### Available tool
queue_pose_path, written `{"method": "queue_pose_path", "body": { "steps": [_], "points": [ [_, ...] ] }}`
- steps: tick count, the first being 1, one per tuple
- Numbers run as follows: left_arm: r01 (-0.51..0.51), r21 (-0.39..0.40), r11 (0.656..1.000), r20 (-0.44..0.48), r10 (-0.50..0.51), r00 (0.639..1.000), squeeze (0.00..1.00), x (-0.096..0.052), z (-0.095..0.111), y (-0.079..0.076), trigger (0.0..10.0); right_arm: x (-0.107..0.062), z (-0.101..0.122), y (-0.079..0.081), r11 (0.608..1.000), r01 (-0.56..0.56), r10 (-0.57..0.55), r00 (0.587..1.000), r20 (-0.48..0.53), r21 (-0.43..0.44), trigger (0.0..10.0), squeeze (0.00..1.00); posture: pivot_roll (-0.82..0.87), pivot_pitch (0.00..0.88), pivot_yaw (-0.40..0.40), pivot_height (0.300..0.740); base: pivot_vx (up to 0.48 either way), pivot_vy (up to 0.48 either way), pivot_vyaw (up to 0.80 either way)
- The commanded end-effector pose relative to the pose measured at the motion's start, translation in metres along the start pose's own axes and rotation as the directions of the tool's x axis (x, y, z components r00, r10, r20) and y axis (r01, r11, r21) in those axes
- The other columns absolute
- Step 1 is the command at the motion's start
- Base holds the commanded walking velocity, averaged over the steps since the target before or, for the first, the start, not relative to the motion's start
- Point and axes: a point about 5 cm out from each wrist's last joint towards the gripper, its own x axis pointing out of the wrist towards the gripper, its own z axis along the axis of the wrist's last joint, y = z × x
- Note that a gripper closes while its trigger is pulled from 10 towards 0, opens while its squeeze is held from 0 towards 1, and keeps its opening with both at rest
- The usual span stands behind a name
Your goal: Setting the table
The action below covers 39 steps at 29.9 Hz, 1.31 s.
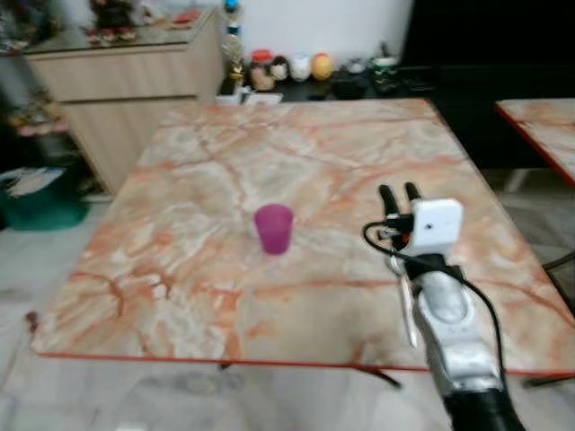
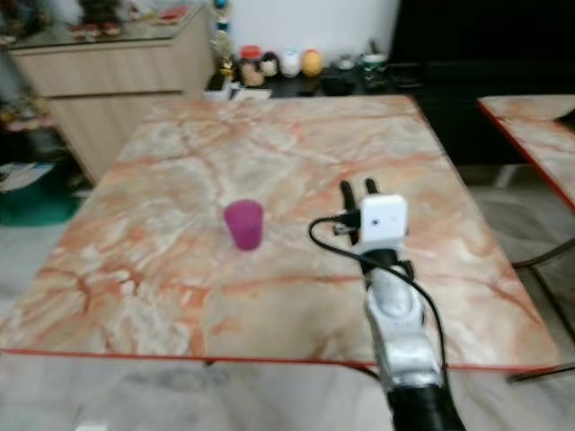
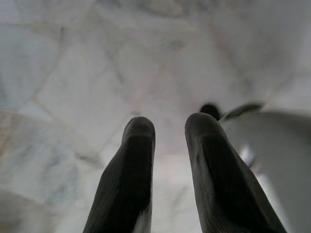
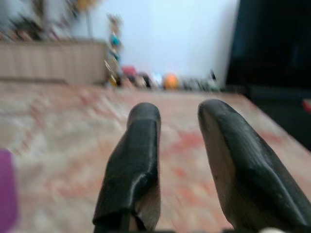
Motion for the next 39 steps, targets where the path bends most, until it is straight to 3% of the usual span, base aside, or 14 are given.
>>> {"method": "queue_pose_path", "body": {
  "steps": [1, 8, 10, 11, 12, 13, 15, 17, 25, 37, 39],
  "points": [
    [-0.007, 0.021, 1.000, -0.017, 0.008, 1.000, 0.00, -0.001, -0.001, 0.004, 10.0, -0.001, 0.000, 0.003, 1.000, -0.001, 0.001, 1.000, -0.010, 0.017, 10.0, 0.00, -0.07, 0.000, 0.037, 0.740, 0.000, 0.000, 0.00],
    [-0.009, 0.024, 1.000, -0.017, 0.009, 1.000, 0.00, -0.001, -0.001, 0.005, 10.0, -0.005, -0.009, -0.003, 0.999, 0.038, -0.038, 0.996, -0.081, -0.004, 10.0, 0.00, -0.08, 0.000, 0.044, 0.740, 0.000, 0.000, 0.00],
    [-0.007, 0.029, 1.000, -0.019, 0.007, 1.000, 0.00, -0.001, -0.001, 0.005, 10.0, -0.008, -0.012, -0.004, 0.997, 0.066, -0.061, 0.991, -0.123, 0.040, 10.0, 0.00, -0.09, 0.000, 0.048, 0.740, 0.000, 0.000, 0.00],
    [-0.006, 0.031, 1.000, -0.019, 0.006, 1.000, 0.00, -0.001, -0.001, 0.005, 10.0, -0.010, -0.016, -0.006, 0.995, 0.088, -0.079, 0.983, -0.164, 0.045, 10.0, 0.64, -0.09, 0.000, 0.048, 0.740, 0.000, 0.000, 0.00],
    [-0.004, 0.034, 0.999, -0.021, 0.004, 1.000, 0.00, -0.001, -0.003, 0.006, 10.0, -0.013, -0.025, -0.006, 0.991, 0.120, -0.101, 0.963, -0.249, 0.062, 10.0, 1.00, -0.10, 0.000, 0.048, 0.740, 0.000, 0.000, 0.00],
    [-0.004, 0.034, 0.999, -0.021, 0.004, 1.000, 0.00, -0.001, -0.003, 0.006, 10.0, -0.013, -0.025, -0.006, 0.991, 0.120, -0.101, 0.963, -0.249, 0.062, 10.0, 1.00, -0.10, 0.000, 0.048, 0.740, 0.000, 0.000, 0.00],
    [-0.001, 0.037, 0.999, -0.024, 0.002, 1.000, 0.00, -0.002, -0.005, 0.006, 10.0, -0.021, -0.037, 0.001, 0.975, 0.171, -0.104, 0.915, -0.390, 0.142, 10.0, 1.00, -0.09, 0.000, 0.048, 0.740, 0.000, 0.000, 0.00],
    [0.000, 0.039, 0.999, -0.025, 0.001, 1.000, 0.00, -0.003, -0.006, 0.006, 10.0, -0.024, -0.040, 0.005, 0.971, 0.171, -0.085, 0.899, -0.430, 0.165, 10.0, 1.00, -0.10, 0.000, 0.049, 0.740, 0.000, 0.000, 0.00],
    [-0.001, 0.042, 0.999, -0.034, 0.003, 0.999, 0.00, -0.004, -0.011, 0.007, 10.0, -0.024, -0.039, 0.020, 0.978, 0.043, 0.055, 0.888, -0.456, 0.202, 10.0, 1.00, -0.10, 0.000, 0.044, 0.740, 0.000, 0.000, 0.00],
    [0.000, 0.037, 0.999, -0.029, 0.001, 1.000, 0.00, -0.003, -0.008, 0.005, 10.0, -0.025, -0.036, 0.028, 0.977, 0.019, 0.098, 0.845, -0.525, 0.212, 10.0, 1.00, -0.09, 0.000, 0.031, 0.740, 0.000, 0.000, 0.00],
    [0.002, 0.038, 0.999, -0.029, -0.001, 1.000, 0.00, -0.002, -0.008, 0.004, 10.0, -0.026, -0.037, 0.027, 0.978, 0.031, 0.089, 0.837, -0.541, 0.208, 10.0, 0.00, -0.09, 0.000, 0.028, 0.740, 0.000, 0.000, 0.00]
  ]
}}
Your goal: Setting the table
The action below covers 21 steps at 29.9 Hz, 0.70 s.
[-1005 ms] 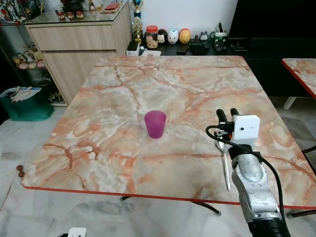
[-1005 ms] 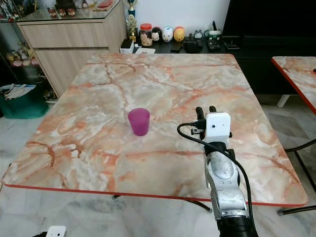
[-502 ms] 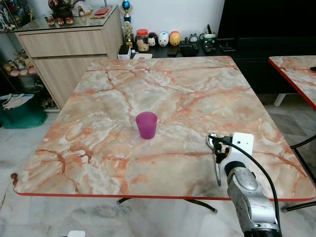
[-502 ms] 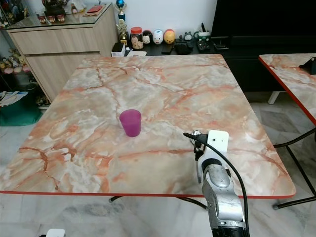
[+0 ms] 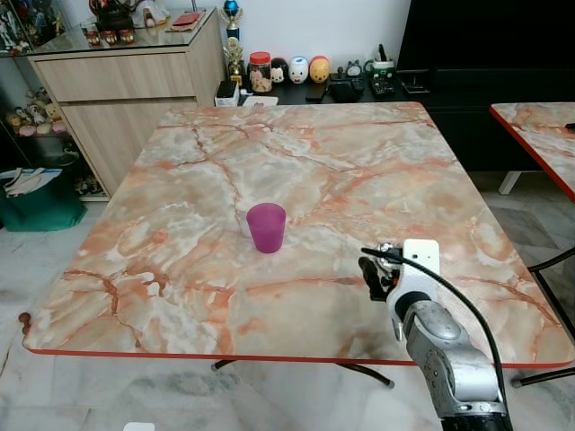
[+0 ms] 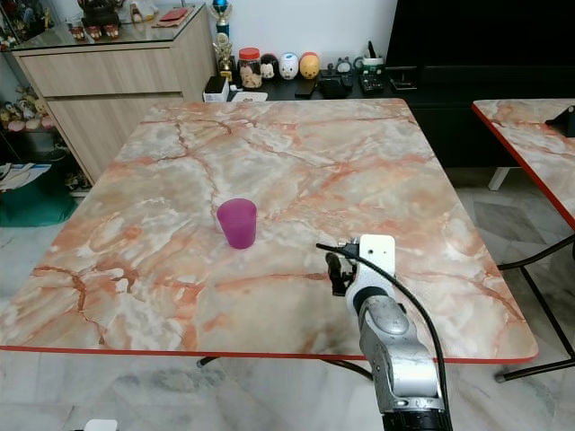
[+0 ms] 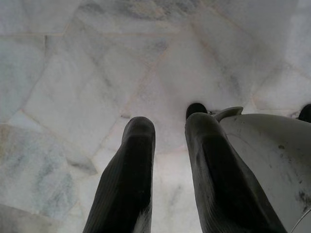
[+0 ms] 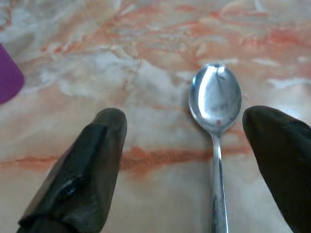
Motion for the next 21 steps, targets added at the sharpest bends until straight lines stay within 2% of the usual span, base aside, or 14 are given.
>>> {"method": "queue_pose_path", "body": {
  "steps": [1, 8, 21],
  "points": [
    [0.002, 0.014, 1.000, -0.009, -0.002, 1.000, 0.00, 0.000, -0.001, 0.000, 10.0, -0.001, 0.008, 0.001, 1.000, 0.007, -0.007, 1.000, 0.011, 0.008, 10.0, 0.00, -0.09, 0.000, 0.028, 0.740, 0.000, 0.000, 0.00],
    [0.002, 0.014, 1.000, -0.011, -0.002, 1.000, 0.00, 0.000, -0.002, -0.001, 10.0, 0.000, 0.007, 0.002, 0.998, 0.022, -0.021, 1.000, -0.022, 0.064, 10.0, 0.00, -0.08, 0.000, 0.017, 0.740, 0.000, 0.000, 0.00],
    [0.010, -0.004, 1.000, 0.000, -0.010, 1.000, 0.00, 0.002, 0.000, -0.010, 10.0, 0.009, 0.005, -0.004, 0.998, 0.042, -0.039, 0.997, -0.064, 0.047, 10.0, 0.00, -0.06, 0.000, -0.012, 0.740, 0.000, 0.000, 0.00]
  ]
}}
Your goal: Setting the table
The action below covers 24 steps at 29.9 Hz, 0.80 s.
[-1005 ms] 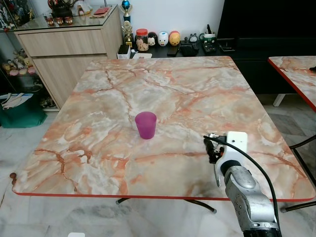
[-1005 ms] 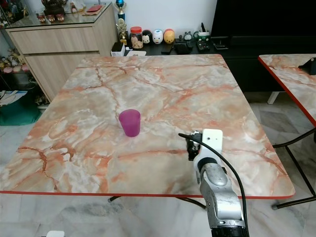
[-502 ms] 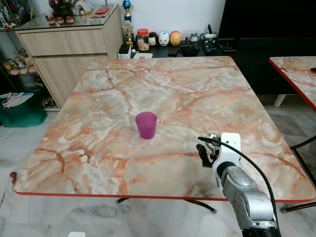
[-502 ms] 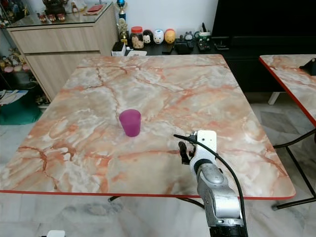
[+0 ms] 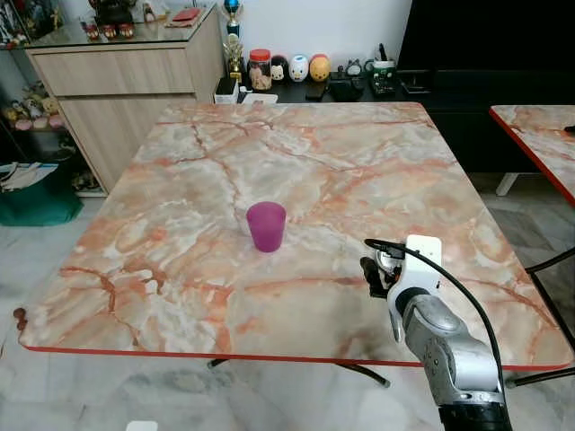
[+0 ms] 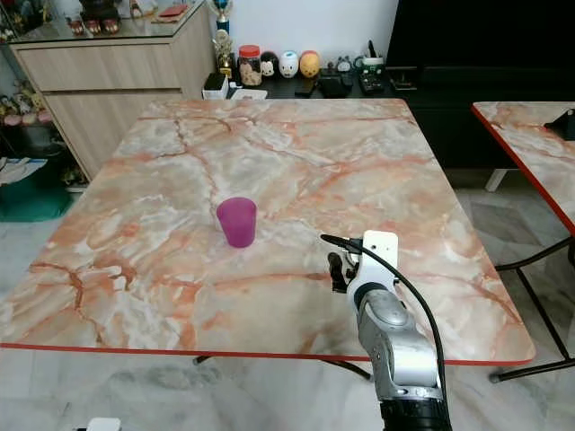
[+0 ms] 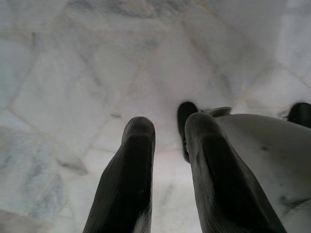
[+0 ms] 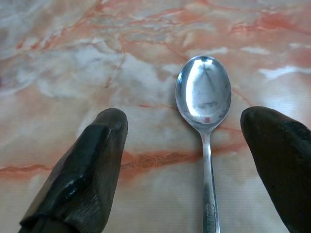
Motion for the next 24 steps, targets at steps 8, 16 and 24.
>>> {"method": "queue_pose_path", "body": {
  "steps": [8, 16, 24],
  "points": [
    [-0.005, -0.002, 1.000, -0.001, 0.005, 1.000, 0.00, 0.001, 0.002, -0.003, 10.0, 0.007, -0.003, 0.000, 1.000, -0.014, 0.014, 0.999, -0.043, -0.013, 10.0, 0.00, -0.05, 0.000, -0.019, 0.740, 0.000, 0.000, 0.00],
    [-0.007, -0.009, 1.000, -0.001, 0.007, 1.000, 0.00, 0.001, 0.001, -0.003, 10.0, 0.008, -0.005, -0.003, 1.000, 0.019, -0.019, 0.998, -0.057, -0.004, 10.0, 0.00, -0.06, 0.000, -0.020, 0.740, 0.000, 0.000, 0.00],
    [-0.007, -0.009, 1.000, -0.005, 0.007, 1.000, 0.00, 0.000, -0.001, 0.000, 10.0, 0.006, -0.008, -0.011, 0.998, 0.064, -0.063, 0.996, -0.064, 0.003, 10.0, 0.00, -0.06, 0.000, -0.018, 0.740, 0.000, 0.000, 0.00]
  ]
}}
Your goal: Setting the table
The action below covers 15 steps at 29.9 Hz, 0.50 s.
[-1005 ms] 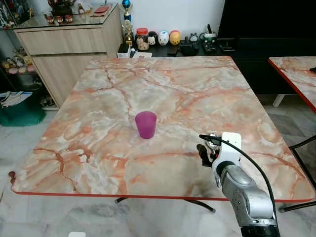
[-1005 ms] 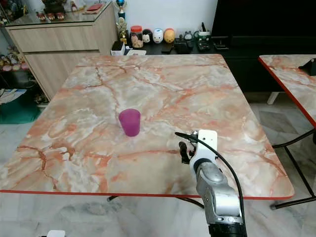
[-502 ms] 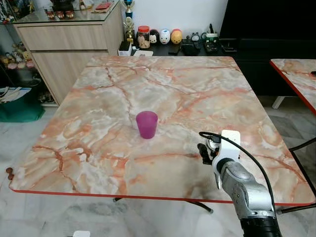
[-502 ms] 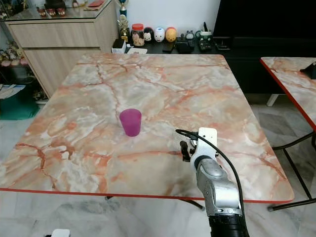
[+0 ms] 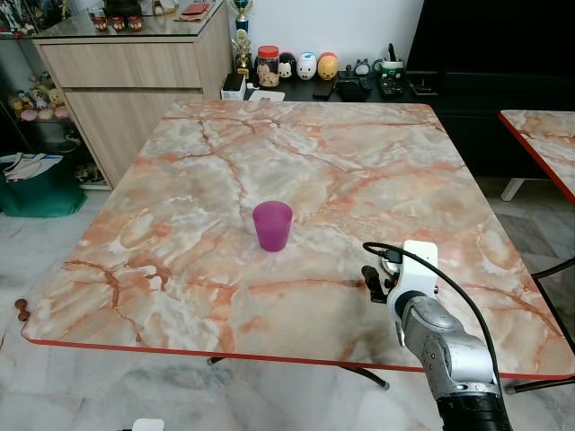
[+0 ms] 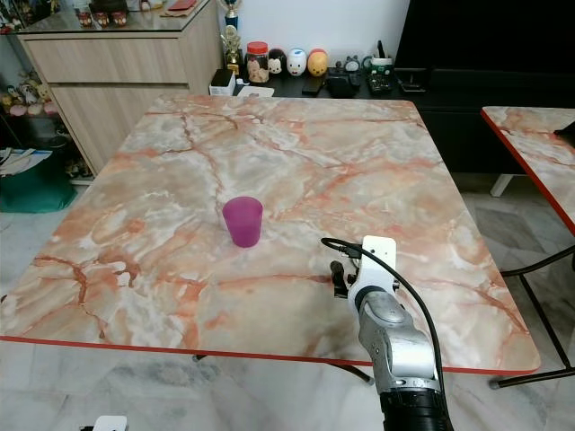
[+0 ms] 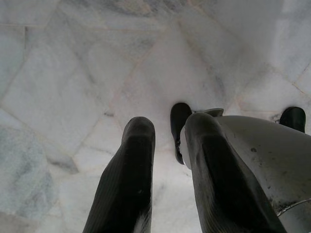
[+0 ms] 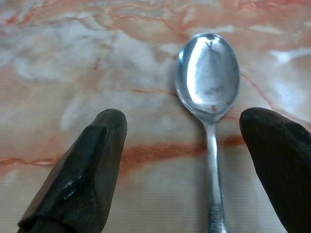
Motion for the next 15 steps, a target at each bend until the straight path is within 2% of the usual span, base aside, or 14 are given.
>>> {"method": "queue_pose_path", "body": {
  "steps": [1, 9, 15],
  "points": [
    [-0.007, -0.001, 1.000, -0.012, 0.007, 1.000, 0.00, -0.0015, -0.0042, 0.0037, 10.0, -0.0008, 0.0016, -0.0039, 1.000, 0.018, -0.018, 1.000, 0.001, 0.005, 10.0, 0.00, -0.06, 0.000, -0.018, 0.740, 0.000, 0.000, 0.00],
    [-0.007, -0.003, 1.000, -0.020, 0.007, 1.000, 0.00, -0.0035, -0.0098, 0.0056, 10.0, -0.0015, -0.0005, -0.0042, 1.000, 0.017, -0.017, 1.000, -0.013, 0.004, 10.0, 0.00, -0.06, 0.000, -0.019, 0.740, 0.000, 0.000, 0.00],
    [0.000, -0.001, 1.000, -0.016, 0.000, 1.000, 0.00, -0.0013, -0.0060, -0.0008, 10.0, -0.0014, -0.0051, -0.0052, 1.000, 0.015, -0.015, 0.999, -0.042, 0.005, 10.0, 0.00, -0.06, 0.000, -0.021, 0.740, 0.000, 0.000, 0.00]
  ]
}}
